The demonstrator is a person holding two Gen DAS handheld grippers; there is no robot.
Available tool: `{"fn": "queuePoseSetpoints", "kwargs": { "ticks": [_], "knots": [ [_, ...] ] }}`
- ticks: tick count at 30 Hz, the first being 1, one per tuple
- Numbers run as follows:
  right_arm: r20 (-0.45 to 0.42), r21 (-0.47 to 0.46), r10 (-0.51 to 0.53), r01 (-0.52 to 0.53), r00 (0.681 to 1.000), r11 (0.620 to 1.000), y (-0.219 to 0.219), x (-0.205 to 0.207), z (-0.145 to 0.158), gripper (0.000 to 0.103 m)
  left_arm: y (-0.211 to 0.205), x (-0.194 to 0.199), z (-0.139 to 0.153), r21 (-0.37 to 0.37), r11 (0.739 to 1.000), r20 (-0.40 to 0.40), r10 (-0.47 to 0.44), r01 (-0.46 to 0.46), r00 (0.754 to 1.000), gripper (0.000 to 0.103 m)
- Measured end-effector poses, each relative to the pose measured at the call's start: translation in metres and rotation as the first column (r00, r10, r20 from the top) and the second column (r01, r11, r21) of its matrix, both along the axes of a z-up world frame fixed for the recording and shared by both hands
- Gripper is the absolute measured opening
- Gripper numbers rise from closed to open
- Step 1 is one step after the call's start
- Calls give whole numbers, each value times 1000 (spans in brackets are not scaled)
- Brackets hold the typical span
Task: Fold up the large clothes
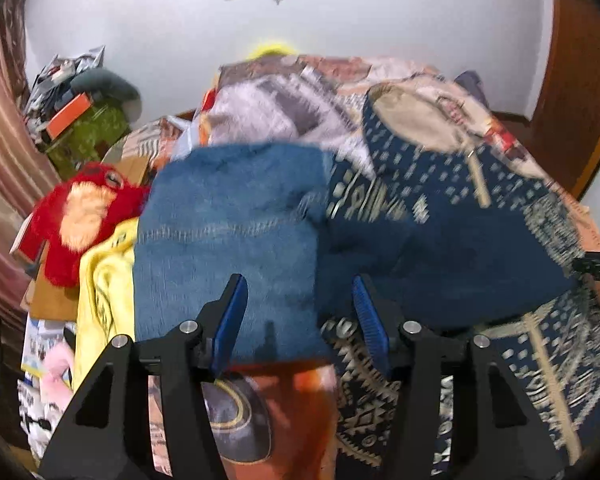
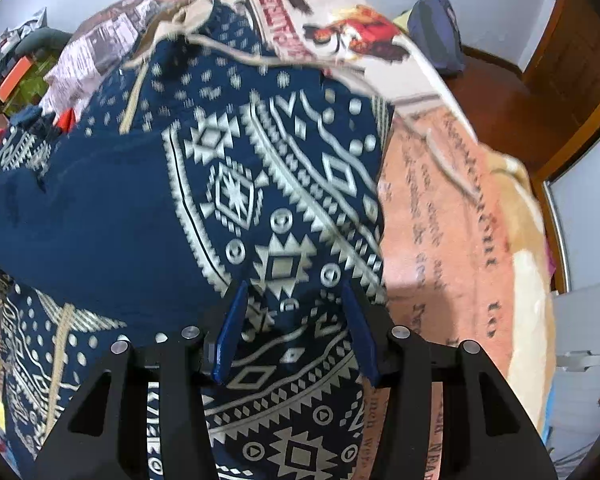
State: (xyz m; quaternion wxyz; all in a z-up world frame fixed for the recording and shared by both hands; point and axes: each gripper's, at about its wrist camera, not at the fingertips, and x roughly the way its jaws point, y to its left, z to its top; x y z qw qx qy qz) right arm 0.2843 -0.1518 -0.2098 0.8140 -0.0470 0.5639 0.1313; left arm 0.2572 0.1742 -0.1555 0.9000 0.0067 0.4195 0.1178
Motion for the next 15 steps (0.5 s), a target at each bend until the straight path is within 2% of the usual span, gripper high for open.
{"fn": "queuePoseSetpoints", "kwargs": {
  "ticks": [4, 7, 11, 15],
  "knots": [
    [49, 23, -10, 9, 999, 1000, 3, 11, 23, 46, -19, 13, 34, 51, 998, 93, -43, 38, 995, 63],
    [100, 47, -16, 11, 995, 999, 8, 20, 45, 46, -34, 27, 51, 47, 996, 143, -78, 72, 987, 64],
    [179, 70, -8, -4, 984, 998, 19, 29, 77, 46, -55, 50, 62, 38, 992, 170, -122, 117, 978, 65],
    [253, 94, 7, -32, 967, 995, 32, 40, 102, 46, -79, 75, 61, 71, 986, 178, -159, 149, 971, 65]
  ]
}}
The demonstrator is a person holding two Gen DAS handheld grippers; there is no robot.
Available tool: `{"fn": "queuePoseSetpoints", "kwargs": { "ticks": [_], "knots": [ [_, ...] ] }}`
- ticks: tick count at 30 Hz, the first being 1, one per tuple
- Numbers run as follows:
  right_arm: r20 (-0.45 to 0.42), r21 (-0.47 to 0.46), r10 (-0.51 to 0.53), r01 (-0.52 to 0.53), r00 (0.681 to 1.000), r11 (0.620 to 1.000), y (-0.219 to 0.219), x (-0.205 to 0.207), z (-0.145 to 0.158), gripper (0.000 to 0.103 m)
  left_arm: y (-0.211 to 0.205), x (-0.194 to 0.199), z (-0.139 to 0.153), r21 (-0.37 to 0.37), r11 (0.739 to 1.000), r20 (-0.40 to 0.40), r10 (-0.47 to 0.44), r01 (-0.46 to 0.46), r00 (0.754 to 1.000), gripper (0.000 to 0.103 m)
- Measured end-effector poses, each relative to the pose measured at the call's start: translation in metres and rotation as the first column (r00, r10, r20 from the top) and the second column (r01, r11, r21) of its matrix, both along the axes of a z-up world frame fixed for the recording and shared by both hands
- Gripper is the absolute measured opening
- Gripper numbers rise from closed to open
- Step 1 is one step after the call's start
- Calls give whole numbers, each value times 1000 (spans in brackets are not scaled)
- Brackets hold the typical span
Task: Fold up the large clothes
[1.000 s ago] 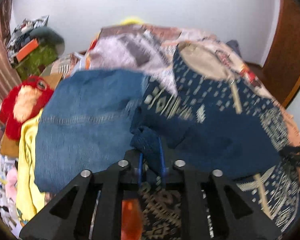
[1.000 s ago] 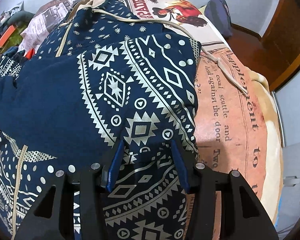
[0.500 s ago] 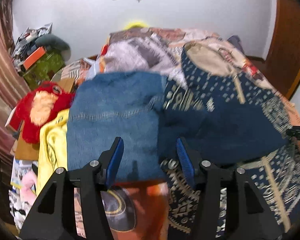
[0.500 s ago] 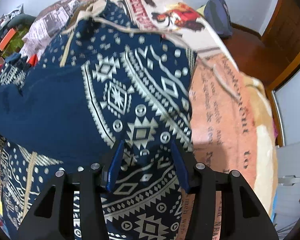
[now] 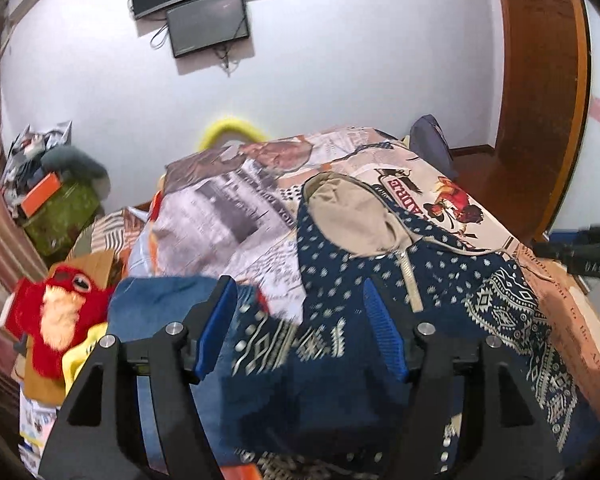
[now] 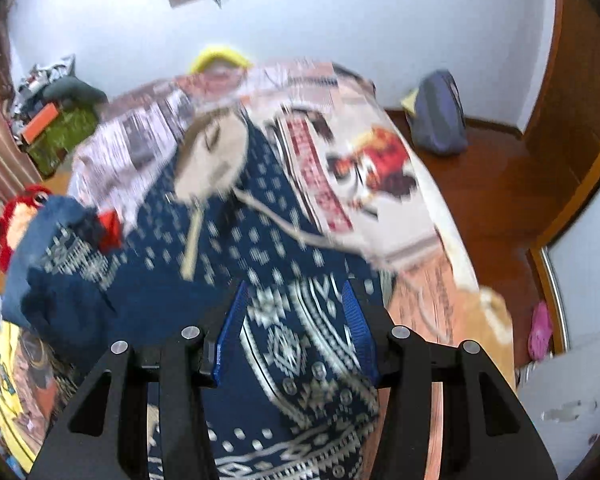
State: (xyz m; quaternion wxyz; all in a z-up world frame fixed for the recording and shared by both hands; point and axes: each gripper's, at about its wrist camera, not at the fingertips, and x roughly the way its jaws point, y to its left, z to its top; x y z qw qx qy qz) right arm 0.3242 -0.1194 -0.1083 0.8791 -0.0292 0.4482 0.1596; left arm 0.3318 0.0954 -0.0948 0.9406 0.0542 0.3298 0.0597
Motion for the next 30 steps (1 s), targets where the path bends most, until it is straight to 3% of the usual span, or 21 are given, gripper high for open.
{"fn": "queuePoseSetpoints", "kwargs": {
  "ticks": [6, 12, 15, 20, 23, 28, 30],
  "knots": [
    [47, 12, 11, -12, 999, 1000, 22, 27, 10, 50, -15, 39, -20, -36, 999, -24, -25, 24, 999, 66],
    [34, 16, 23, -24, 999, 1000, 44, 59, 0, 50, -6, 98, -50, -155, 988, -122, 3, -22, 992, 66],
    [0, 3, 28, -28, 1000, 1000, 58, 83, -15, 50, 4, 135, -71, -245, 968, -206, 8, -60, 978, 66],
    [-93, 12, 16, -15, 996, 1000, 74, 122, -44, 50, 13, 190, -116, -325, 936, -384, -2, -133, 923, 66],
    [-160, 19, -15, 18, 987, 1000, 81, 145, -65, 50, 18, 209, -135, -334, 925, -429, 23, -182, 903, 66],
    [-236, 17, -19, 24, 972, 1000, 93, 170, -99, 50, 40, 230, -166, -398, 865, -479, 87, -305, 874, 66],
    [-241, -1, -7, 7, 971, 1000, 97, 173, -108, 49, 48, 233, -173, -428, 840, -476, 103, -332, 873, 66]
  ]
}}
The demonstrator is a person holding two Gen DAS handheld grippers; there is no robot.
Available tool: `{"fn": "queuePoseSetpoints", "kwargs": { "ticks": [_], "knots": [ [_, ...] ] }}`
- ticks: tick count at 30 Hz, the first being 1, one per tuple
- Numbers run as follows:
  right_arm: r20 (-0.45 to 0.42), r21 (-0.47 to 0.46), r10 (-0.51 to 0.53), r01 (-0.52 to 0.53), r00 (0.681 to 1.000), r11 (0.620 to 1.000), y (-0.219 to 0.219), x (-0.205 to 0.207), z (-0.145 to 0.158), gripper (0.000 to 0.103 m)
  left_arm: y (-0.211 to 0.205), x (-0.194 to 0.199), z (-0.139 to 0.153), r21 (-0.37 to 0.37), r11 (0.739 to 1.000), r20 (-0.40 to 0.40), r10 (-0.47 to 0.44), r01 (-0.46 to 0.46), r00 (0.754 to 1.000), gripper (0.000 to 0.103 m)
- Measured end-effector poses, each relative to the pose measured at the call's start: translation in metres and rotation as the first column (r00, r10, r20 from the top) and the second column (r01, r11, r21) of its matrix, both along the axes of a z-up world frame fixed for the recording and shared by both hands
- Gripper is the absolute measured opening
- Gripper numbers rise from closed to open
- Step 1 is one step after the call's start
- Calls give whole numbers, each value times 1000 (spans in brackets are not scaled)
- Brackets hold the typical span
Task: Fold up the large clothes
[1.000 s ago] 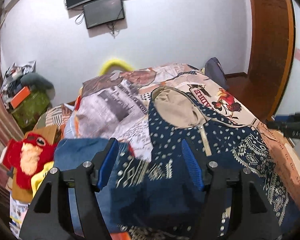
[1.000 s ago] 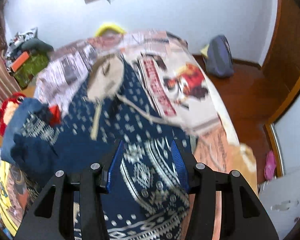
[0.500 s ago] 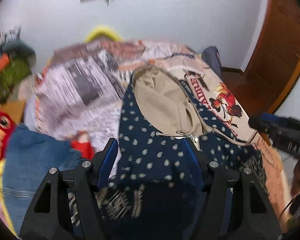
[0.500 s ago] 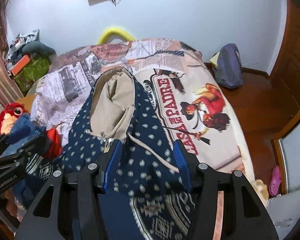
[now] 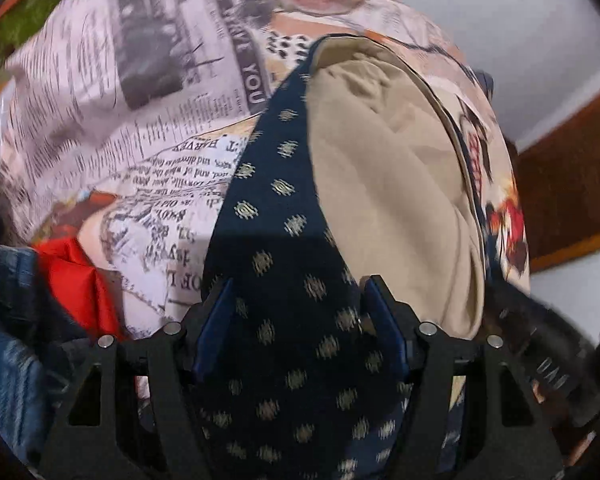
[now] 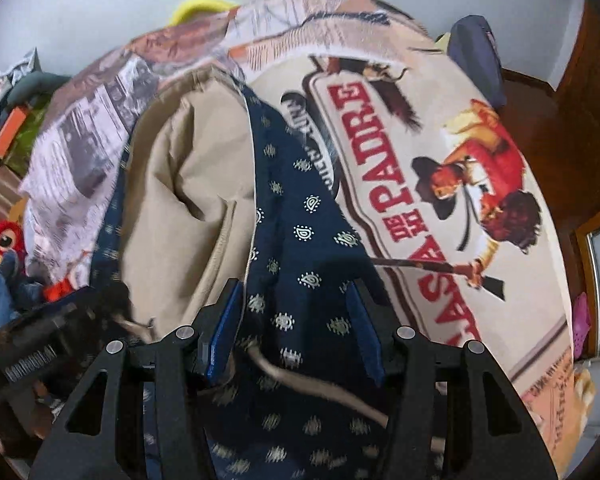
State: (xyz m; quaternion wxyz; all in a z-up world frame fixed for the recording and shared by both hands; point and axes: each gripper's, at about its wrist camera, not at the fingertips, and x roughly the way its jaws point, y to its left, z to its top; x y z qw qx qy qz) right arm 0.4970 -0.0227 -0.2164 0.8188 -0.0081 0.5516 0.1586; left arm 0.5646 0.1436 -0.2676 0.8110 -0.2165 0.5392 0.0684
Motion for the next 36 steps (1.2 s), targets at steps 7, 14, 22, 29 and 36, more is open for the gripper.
{"fn": "queuePoseSetpoints", "kwargs": {
  "ticks": [7, 14, 22, 29, 36],
  "knots": [
    [74, -16, 17, -16, 997, 1000, -2, 1, -7, 7, -13, 14, 5, 160, 987, 18, -37, 34, 999, 23],
    [183, -22, 56, -53, 981, 998, -15, -21, 32, 5, -31, -13, 50, 274, 959, 126, -105, 68, 986, 7],
    [262, 46, 138, -155, 955, 987, -45, -97, 96, 5, -47, -83, 113, 256, 948, 215, -246, 189, 945, 7],
    [278, 36, 204, -222, 939, 974, -56, -173, 109, 5, -49, -161, 124, 191, 930, 180, -348, 315, 920, 7],
    [194, 41, 198, -210, 961, 977, -73, -215, 80, 5, -53, -224, 94, 197, 908, 109, -396, 370, 912, 8]
  ]
}}
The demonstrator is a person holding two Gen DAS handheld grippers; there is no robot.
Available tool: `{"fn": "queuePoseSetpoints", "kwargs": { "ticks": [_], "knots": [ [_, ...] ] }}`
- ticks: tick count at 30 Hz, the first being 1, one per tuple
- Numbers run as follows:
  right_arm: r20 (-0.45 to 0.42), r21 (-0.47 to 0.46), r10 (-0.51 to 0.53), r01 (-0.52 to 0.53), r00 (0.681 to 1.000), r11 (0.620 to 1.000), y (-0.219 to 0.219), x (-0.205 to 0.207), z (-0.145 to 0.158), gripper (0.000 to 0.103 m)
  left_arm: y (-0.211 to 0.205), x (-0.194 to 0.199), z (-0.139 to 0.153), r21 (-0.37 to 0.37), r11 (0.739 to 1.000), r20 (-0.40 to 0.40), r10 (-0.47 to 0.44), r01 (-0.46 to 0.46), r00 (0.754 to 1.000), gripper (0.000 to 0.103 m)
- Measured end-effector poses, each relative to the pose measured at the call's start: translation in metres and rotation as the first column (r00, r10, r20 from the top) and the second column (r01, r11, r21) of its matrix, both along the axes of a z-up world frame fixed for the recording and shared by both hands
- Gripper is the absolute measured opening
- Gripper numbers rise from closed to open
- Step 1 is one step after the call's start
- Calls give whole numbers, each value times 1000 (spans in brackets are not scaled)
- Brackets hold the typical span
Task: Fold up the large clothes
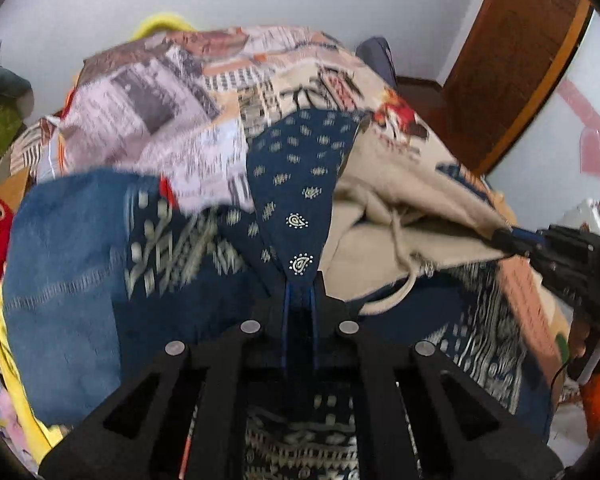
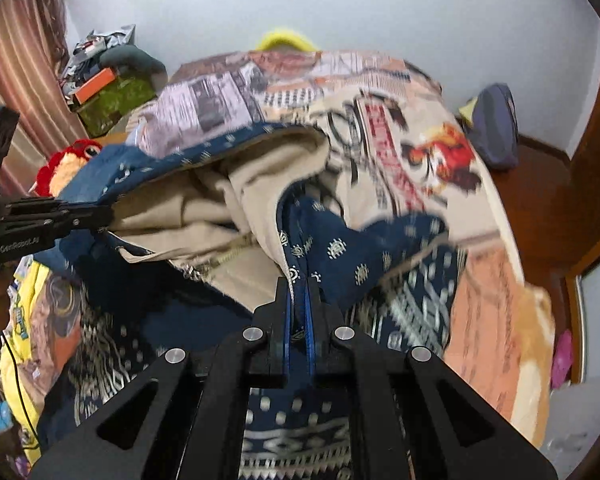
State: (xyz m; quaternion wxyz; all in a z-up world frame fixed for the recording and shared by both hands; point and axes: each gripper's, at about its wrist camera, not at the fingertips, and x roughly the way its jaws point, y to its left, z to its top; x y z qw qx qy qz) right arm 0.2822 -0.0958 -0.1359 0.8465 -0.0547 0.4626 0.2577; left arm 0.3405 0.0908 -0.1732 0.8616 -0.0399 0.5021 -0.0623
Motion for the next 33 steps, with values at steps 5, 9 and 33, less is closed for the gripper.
{"fn": "queuePoseSetpoints", "kwargs": {
  "ticks": [5, 9, 33],
  "knots": [
    [-102, 2, -40, 40, 994, 999, -9, -10, -32, 6, -3, -21, -41, 71, 997, -50, 8, -4, 999, 10],
    [-156, -52, -46, 39, 987, 998, -7, -15, -57, 6, -6, -31, -74, 126, 992, -100, 20, -7, 995, 13],
    [-9, 87, -40, 41, 999, 995, 1, 9, 13, 34, -26, 6, 13, 111, 994, 154, -6, -11, 988, 51]
  ]
}}
